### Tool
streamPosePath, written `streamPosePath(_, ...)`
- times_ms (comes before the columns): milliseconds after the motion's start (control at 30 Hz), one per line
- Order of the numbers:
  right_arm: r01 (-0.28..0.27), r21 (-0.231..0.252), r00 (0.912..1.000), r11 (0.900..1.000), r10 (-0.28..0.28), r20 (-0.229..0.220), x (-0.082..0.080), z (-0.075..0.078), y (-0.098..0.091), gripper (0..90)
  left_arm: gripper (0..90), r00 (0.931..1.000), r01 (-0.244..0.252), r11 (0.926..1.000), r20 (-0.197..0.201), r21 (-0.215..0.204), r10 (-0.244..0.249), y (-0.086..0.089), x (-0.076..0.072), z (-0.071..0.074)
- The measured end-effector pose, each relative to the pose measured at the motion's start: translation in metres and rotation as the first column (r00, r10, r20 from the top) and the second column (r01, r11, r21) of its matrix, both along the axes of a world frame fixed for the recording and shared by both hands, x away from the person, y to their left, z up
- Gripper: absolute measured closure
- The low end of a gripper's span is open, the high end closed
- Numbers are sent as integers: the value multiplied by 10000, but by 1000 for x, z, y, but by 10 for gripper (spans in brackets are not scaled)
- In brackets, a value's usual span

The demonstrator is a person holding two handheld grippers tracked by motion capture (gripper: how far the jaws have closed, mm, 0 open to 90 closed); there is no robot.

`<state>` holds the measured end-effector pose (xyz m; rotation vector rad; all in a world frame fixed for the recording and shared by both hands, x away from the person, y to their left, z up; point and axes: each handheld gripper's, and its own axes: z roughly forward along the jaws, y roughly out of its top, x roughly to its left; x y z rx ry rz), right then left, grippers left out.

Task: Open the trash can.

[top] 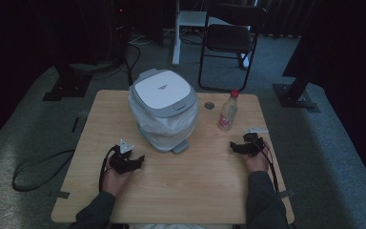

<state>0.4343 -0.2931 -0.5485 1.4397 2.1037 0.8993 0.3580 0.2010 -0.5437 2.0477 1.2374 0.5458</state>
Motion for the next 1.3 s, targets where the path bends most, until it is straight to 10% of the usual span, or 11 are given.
streamPosePath(733, 167, 2, 9999, 9999, -167, 36, -3, 0, 0, 126, 560, 9970, 307, 9990, -696, -333, -329, -3, -1, 8)
streamPosePath(1300, 188, -3, 9998, 9998, -188, 59, -3, 0, 0, 131, 616, 9921, 1257, 9910, 23, -467, -1257, -34, -9, 30)
